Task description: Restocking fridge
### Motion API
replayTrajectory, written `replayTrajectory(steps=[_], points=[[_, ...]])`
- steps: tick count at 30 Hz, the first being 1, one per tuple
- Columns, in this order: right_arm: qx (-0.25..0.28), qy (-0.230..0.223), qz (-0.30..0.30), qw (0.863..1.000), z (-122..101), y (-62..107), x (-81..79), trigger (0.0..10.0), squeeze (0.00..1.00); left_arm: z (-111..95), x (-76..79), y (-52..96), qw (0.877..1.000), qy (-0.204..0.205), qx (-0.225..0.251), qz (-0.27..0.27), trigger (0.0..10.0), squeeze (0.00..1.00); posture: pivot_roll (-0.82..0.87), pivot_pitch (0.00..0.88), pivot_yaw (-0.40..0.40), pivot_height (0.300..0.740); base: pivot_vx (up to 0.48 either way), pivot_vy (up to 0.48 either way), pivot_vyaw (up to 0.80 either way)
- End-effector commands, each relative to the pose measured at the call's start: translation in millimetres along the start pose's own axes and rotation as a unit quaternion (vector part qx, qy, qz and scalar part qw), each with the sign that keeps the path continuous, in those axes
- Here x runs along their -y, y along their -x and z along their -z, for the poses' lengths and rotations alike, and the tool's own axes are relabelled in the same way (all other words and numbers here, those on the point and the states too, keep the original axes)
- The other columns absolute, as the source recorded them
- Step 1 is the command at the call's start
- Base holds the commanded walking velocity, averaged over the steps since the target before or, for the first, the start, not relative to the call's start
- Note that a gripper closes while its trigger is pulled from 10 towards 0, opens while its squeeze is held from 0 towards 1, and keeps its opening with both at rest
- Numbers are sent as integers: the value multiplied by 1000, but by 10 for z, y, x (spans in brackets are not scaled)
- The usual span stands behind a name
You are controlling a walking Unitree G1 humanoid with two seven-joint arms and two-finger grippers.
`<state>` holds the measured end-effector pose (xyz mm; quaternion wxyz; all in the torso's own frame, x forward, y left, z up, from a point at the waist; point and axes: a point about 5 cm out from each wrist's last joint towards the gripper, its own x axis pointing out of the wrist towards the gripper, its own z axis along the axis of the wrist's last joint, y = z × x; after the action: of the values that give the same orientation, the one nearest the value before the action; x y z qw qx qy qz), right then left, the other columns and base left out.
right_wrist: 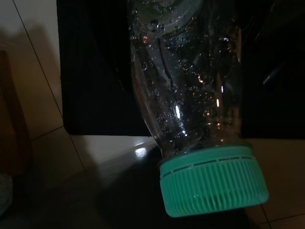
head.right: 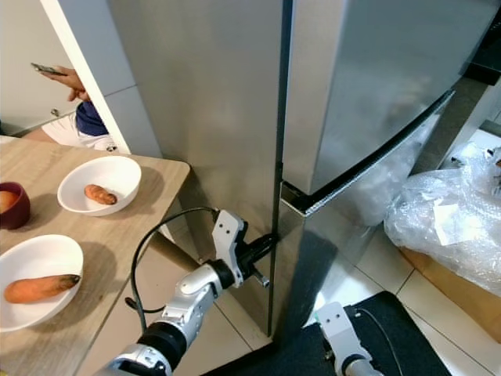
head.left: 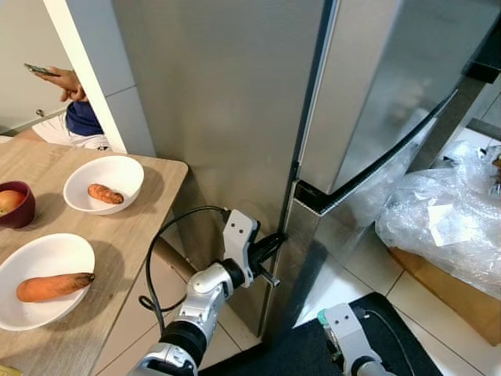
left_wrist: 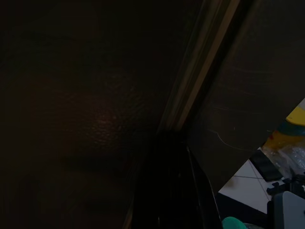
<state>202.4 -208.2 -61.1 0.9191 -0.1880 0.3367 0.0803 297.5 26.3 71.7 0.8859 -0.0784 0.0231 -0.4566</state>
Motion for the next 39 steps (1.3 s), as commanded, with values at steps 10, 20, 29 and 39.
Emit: replayTrajectory(steps=[10,20,29,39], points=[[-15,-12,13,1000,133,64,71,10000,0,97,494,-213,990,2,-25,138,10000,0,-131,112,21,740,0,0,0],[-13,-13,11,1000,113,54,53,10000,0,100,505,-205,989,2,-26,143,10000,0,-129,110,22,740,0,0,0],[-12,-12,11,1000,111,53,42,10000,0,82,407,-171,994,-11,-21,106,10000,0,-130,111,25,740,0,0,0],[-31,-18,26,999,240,116,104,10000,0,5,68,259,999,16,24,28,10000,0,-132,108,32,740,0,0,0]])
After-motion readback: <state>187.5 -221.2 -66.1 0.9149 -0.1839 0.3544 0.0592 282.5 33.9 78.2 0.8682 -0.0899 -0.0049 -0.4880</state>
